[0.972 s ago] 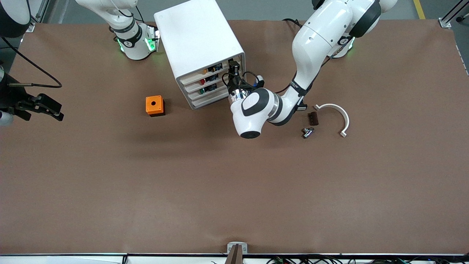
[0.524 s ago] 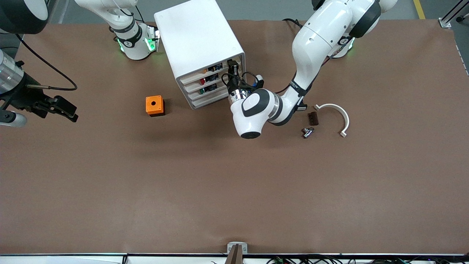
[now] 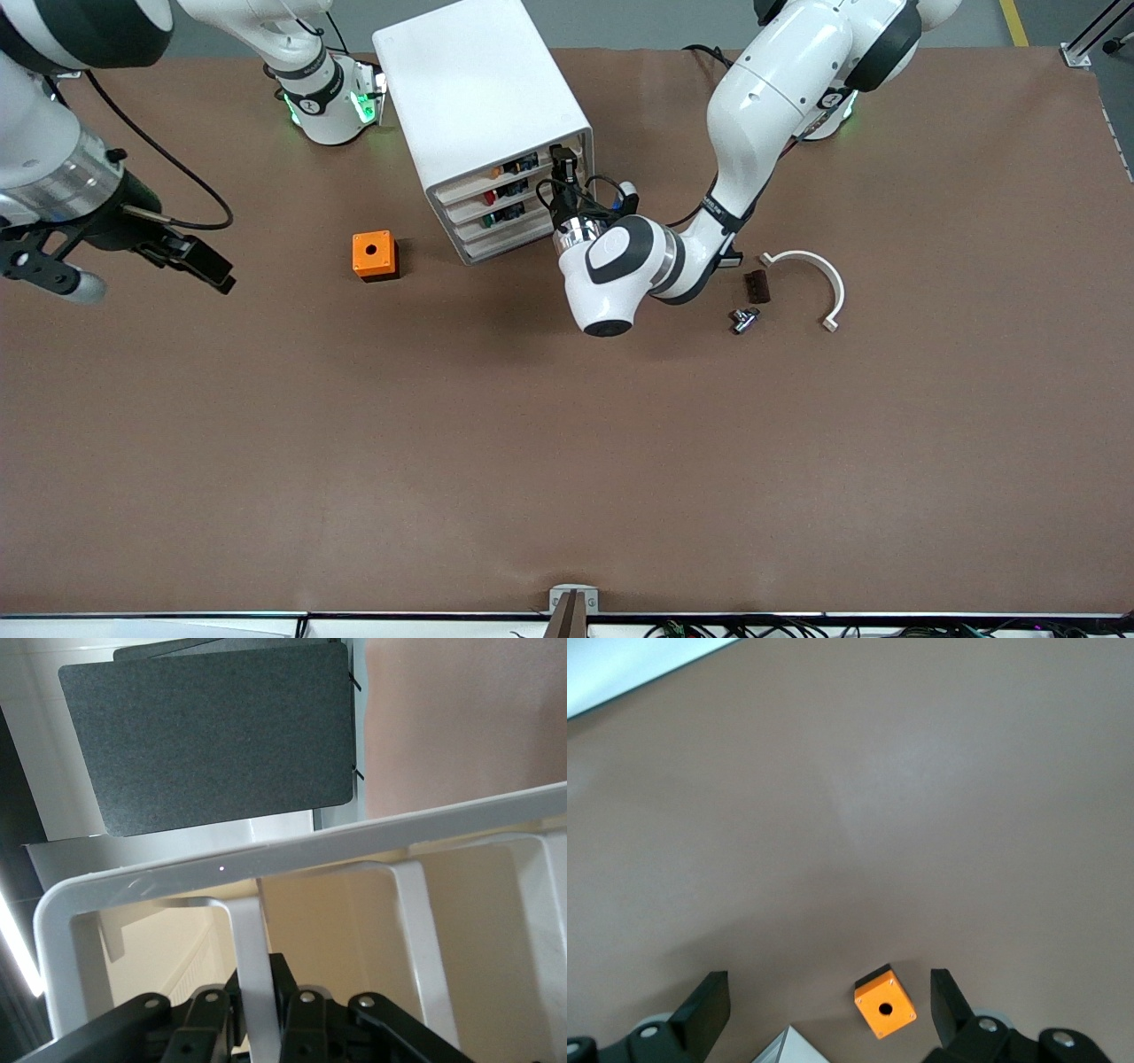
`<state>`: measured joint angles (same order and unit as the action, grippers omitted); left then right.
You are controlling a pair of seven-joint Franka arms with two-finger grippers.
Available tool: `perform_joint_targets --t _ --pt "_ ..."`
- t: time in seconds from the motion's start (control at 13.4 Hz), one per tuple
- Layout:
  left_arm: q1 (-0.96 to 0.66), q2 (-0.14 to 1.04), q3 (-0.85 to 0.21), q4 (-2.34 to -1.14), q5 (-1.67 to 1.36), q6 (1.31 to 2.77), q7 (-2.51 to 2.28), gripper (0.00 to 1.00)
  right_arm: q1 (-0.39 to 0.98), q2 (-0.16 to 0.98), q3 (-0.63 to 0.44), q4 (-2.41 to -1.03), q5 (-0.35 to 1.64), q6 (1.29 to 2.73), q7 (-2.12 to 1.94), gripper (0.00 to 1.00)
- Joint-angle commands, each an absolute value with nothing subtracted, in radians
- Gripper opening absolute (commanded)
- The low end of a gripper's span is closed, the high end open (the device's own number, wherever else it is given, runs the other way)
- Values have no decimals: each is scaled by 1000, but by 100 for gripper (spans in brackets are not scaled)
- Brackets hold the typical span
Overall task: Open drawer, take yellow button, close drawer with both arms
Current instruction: 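Pull the drawer open with the left gripper while the right gripper reaches in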
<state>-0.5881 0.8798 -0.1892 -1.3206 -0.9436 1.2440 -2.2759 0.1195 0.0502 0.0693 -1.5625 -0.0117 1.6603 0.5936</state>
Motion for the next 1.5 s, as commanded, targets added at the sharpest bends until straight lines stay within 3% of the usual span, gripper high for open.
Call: perform_joint_targets --t 0.0,0.37,0.9,0.97,1.2,1.27,1.42 --pt "-536 888 -172 -1305 -974 1272 -2255 10 182 61 66 -1555 -6 1640 632 100" --pt "-457 894 -137 -1299 -989 1353 -2252 15 235 135 66 -1554 64 1651 640 100" --pt "-411 893 -137 -1298 -992 1359 -2249 25 339 190 64 -1559 89 1667 857 98" --pt "-411 890 -137 -1298 -992 1359 -2241 34 378 198 63 -1557 86 1666 917 98" --pt "-403 885 -138 -1298 -992 1361 -2169 84 469 222 64 -1557 94 1672 1135 97" --pt "-403 884 -138 -1296 -994 1359 -2119 96 489 233 64 -1557 95 1674 1182 98" --pt "-388 881 -146 -1296 -999 1359 -2024 99 515 236 64 -1563 113 1703 1244 98"
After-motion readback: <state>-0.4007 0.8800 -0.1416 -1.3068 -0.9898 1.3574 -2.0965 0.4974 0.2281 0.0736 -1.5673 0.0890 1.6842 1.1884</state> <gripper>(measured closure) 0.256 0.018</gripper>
